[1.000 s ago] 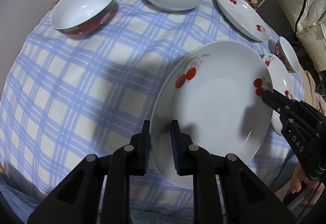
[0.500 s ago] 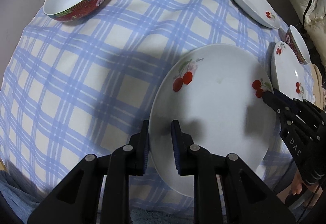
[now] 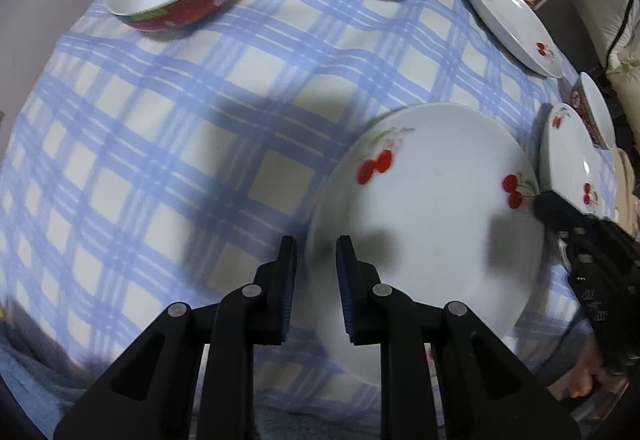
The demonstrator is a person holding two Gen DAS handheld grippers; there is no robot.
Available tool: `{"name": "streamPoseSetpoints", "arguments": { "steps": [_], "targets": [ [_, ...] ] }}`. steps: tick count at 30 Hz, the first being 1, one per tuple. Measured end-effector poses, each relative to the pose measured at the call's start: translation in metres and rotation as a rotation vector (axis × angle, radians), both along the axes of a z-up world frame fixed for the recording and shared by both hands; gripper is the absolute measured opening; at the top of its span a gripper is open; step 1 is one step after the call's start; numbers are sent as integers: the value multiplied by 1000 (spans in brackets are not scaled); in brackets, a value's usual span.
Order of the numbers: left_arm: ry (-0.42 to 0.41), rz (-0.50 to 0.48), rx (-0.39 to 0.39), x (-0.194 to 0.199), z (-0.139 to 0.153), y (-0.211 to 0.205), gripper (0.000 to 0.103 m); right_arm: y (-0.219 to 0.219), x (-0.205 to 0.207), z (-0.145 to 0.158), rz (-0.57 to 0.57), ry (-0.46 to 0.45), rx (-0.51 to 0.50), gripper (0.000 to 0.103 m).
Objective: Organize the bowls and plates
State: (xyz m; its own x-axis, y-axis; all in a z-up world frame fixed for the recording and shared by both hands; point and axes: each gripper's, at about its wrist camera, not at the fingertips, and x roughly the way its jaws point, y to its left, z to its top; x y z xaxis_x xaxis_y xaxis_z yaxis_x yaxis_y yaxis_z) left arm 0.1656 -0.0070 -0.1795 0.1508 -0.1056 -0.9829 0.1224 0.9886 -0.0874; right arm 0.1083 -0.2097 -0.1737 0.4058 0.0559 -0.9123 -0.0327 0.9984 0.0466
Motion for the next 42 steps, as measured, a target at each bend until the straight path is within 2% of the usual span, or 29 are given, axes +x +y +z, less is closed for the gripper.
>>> {"name": "streamPoseSetpoints", "arguments": {
  "steps": [4, 6, 9, 11, 13, 16, 19, 21, 23, 27, 33, 37, 42],
  "targets": [
    [-33, 24, 27, -3, 12, 10, 30, -11, -4, 25, -30, -58, 13, 13],
    [-70, 36, 69, -4, 20, 12, 34, -20, -5, 37, -42, -74, 7, 14],
    [-126, 25, 96, -4, 35, 8, 43, -35, -6, 49, -70, -86, -23, 19],
    [-158, -6, 116, -3, 44, 0, 59, -47, -7, 55, -94, -92, -29, 34],
    [-178, -46, 139, -2, 50, -10, 64, -60, -9, 60, -113, -100, -26, 44],
    [-167, -102, 156, 1, 51, -32, 70, -80, -14, 64, -141, -94, -22, 61],
    [-163, -137, 151, 3, 52, -52, 74, -98, -17, 62, -174, -78, -11, 66],
    [-169, -155, 163, 4, 55, -66, 80, -110, -17, 59, -203, -65, -14, 74],
    [-186, -168, 172, 7, 59, -83, 86, -120, -19, 55, -235, -62, -18, 90],
    [-185, -215, 153, 14, 60, -112, 89, -142, -25, 48, -290, -55, 13, 91],
    [-179, -255, 149, 25, 52, -151, 89, -169, -32, 31, -368, -33, -4, 91],
    [-168, -284, 151, 31, 43, -172, 89, -185, -35, 18, -422, -8, 42, 91],
    [-164, -324, 177, 37, 28, -190, 89, -192, -32, 10, -429, 24, 66, 91]
  ]
}}
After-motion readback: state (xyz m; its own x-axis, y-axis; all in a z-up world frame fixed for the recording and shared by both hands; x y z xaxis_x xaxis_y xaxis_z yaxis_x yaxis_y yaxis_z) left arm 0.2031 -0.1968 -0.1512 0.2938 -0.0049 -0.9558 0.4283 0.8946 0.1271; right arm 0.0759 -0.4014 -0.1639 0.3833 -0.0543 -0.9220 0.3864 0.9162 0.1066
